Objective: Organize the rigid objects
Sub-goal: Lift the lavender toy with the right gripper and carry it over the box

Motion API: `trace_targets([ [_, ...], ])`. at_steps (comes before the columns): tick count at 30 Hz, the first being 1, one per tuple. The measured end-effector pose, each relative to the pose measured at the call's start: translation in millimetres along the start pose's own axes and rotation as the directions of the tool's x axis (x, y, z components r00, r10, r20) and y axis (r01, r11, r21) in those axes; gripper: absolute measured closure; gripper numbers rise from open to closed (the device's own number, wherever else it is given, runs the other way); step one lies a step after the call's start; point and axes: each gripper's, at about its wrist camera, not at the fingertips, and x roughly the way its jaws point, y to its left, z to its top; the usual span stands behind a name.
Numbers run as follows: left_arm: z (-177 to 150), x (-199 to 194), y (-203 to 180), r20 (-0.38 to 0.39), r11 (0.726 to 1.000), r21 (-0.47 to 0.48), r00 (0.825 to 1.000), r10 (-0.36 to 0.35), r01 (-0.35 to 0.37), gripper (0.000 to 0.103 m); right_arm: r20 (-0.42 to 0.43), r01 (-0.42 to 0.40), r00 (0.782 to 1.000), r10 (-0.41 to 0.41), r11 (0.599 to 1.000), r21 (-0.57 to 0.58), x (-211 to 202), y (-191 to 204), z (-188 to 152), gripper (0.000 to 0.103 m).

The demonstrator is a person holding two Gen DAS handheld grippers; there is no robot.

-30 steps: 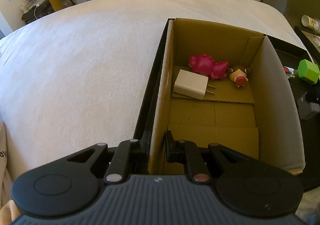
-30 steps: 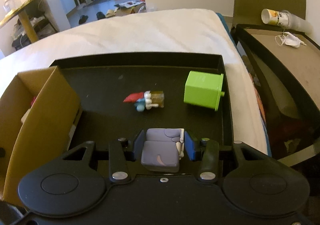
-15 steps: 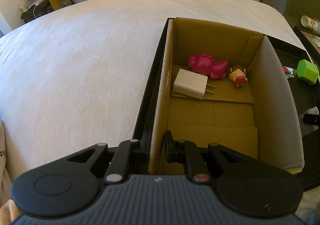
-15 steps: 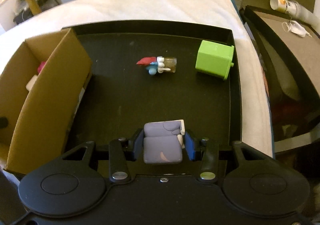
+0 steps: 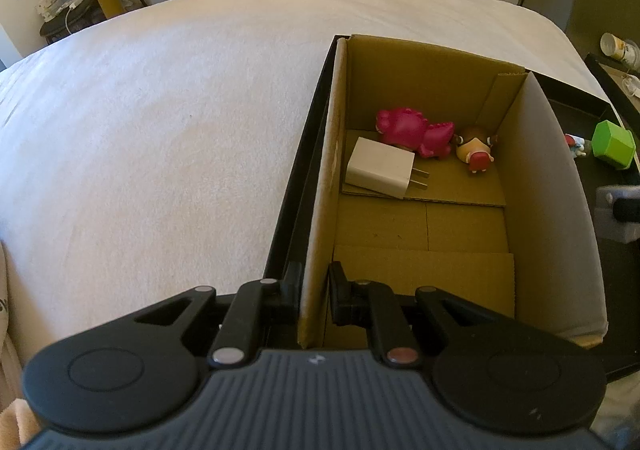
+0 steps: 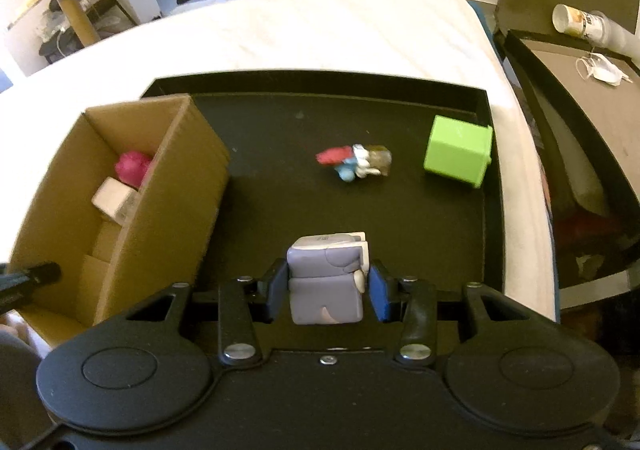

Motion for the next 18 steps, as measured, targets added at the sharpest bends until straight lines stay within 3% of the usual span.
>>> trace_targets([
  [18,-3,-5,7,0.011,0.999,-0.02,0.999,-0.039,0.039,0.092,0.113,-0.09,0.989,0.099,0.993,-0.076,-49,60,40,0.061],
])
